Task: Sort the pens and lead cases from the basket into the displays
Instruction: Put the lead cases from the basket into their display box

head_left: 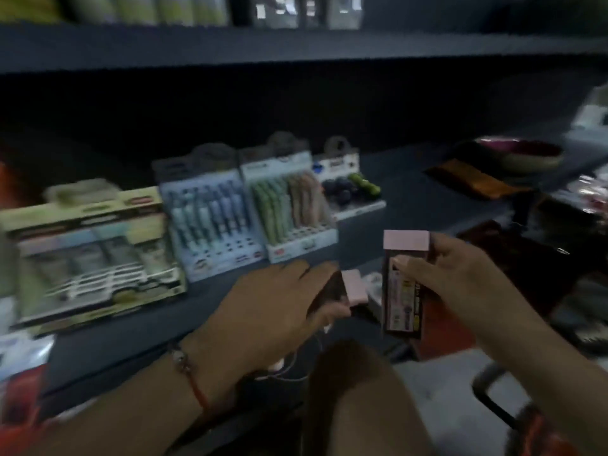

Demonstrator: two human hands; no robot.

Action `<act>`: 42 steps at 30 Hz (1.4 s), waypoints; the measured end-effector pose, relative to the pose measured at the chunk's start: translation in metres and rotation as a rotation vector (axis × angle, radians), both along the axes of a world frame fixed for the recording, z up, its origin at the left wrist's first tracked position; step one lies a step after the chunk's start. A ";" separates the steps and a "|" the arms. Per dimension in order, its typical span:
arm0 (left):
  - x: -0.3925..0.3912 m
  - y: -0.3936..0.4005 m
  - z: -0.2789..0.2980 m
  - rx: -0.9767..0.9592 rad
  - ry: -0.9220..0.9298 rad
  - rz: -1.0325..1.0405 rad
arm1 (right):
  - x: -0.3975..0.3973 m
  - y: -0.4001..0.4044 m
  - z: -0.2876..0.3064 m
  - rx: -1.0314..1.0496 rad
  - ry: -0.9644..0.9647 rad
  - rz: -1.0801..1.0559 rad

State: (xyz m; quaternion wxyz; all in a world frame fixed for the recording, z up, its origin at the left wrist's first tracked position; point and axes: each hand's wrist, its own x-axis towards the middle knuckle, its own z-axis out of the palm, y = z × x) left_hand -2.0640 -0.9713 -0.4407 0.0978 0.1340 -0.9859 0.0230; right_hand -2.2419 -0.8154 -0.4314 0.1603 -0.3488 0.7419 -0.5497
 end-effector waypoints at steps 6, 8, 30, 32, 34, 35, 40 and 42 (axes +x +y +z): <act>0.079 -0.057 -0.009 -0.228 -0.011 0.242 | 0.051 -0.095 0.016 0.074 0.286 0.319; 0.105 -0.076 -0.021 -0.271 0.037 0.265 | 0.073 -0.124 0.020 0.081 0.359 0.430; 0.252 -0.146 -0.061 -0.067 0.365 0.416 | 0.207 -0.284 0.044 -0.079 0.705 0.666; 0.255 -0.150 -0.059 -0.085 0.376 0.441 | 0.217 -0.303 0.040 -0.111 0.719 0.632; 0.258 -0.153 -0.063 -0.062 0.381 0.435 | 0.226 -0.320 0.031 -0.143 0.720 0.608; 0.259 -0.155 -0.067 -0.048 0.385 0.433 | 0.228 -0.327 0.023 -0.162 0.697 0.594; 0.265 -0.161 -0.078 0.036 0.348 0.532 | 0.232 -0.355 -0.016 -0.220 0.556 0.540; 0.266 -0.165 -0.083 0.041 0.315 0.559 | 0.238 -0.365 -0.019 -0.243 0.545 0.563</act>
